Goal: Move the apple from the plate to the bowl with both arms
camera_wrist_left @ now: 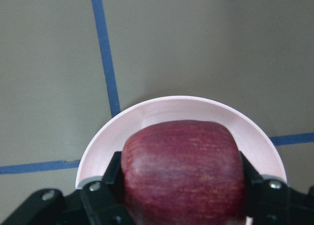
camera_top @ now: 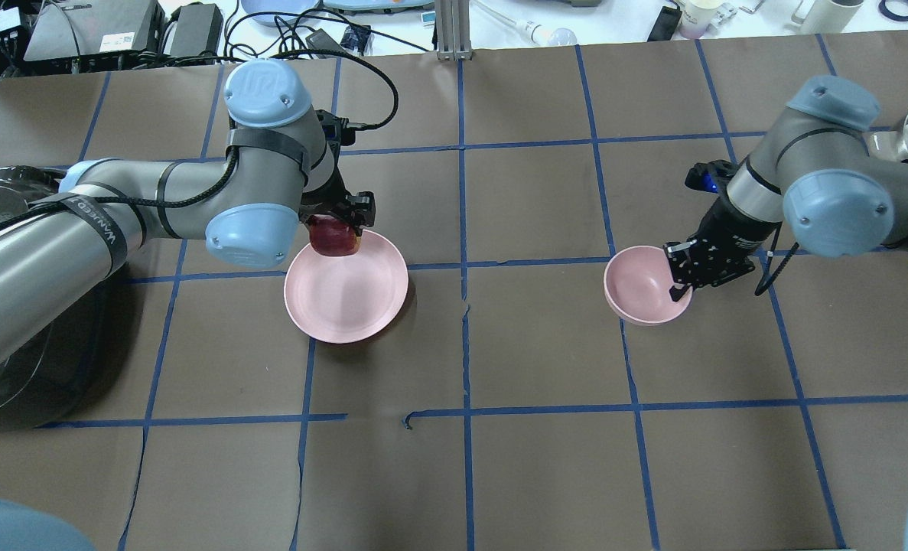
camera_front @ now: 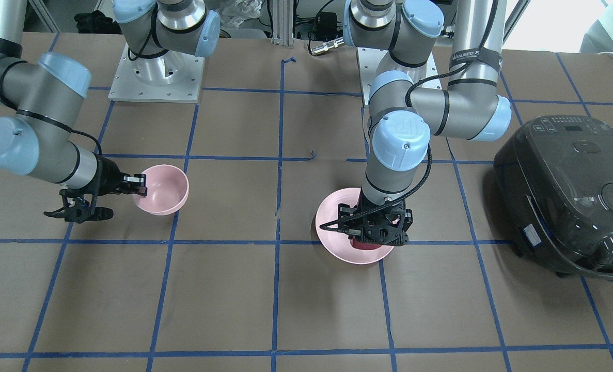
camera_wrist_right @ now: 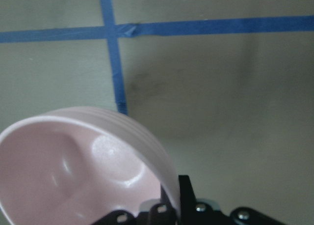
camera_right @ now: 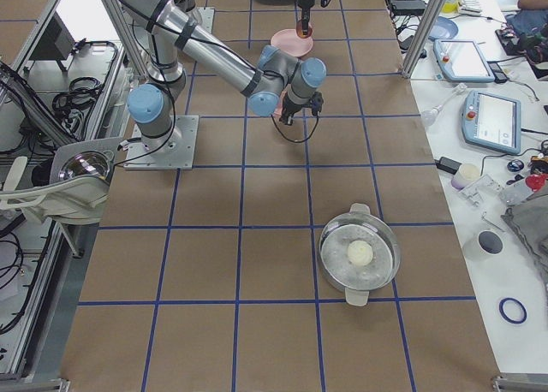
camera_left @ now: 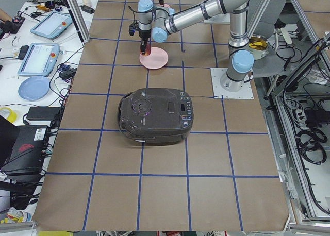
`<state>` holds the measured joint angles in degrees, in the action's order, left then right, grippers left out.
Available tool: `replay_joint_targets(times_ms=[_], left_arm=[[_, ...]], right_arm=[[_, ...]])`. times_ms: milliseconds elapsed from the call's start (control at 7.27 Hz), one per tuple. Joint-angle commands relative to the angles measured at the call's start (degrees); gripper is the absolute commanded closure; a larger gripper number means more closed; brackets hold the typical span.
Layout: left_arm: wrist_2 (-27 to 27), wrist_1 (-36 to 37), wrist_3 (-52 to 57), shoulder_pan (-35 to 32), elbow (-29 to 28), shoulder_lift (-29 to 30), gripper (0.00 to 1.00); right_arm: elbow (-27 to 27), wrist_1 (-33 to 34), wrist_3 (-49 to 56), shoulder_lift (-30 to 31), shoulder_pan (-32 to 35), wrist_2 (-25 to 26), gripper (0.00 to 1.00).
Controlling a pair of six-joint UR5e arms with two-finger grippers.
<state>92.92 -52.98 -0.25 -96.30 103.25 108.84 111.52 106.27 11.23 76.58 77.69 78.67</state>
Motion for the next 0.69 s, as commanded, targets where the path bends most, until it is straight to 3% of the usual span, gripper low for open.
replay_joint_targets(times_ms=[0,275,550], left_arm=[[3.12,-2.39,1.56,1.54,0.46,-1.96,0.73],[2.80,-3.87,-1.21,0.34,0.03,-3.54,0.79],[2.53,-4.41,-5.11,-2.04,-0.94,-4.95,0.82]], right_arm=[[0.01,3.30,-15.30,-0.55,12.52,-3.33,1.00],[0.36,4.65,-17.73,-2.39,14.68,-5.19,1.00],[3.08,11.22,-17.82,-4.23,15.03,-5.19,1.00]])
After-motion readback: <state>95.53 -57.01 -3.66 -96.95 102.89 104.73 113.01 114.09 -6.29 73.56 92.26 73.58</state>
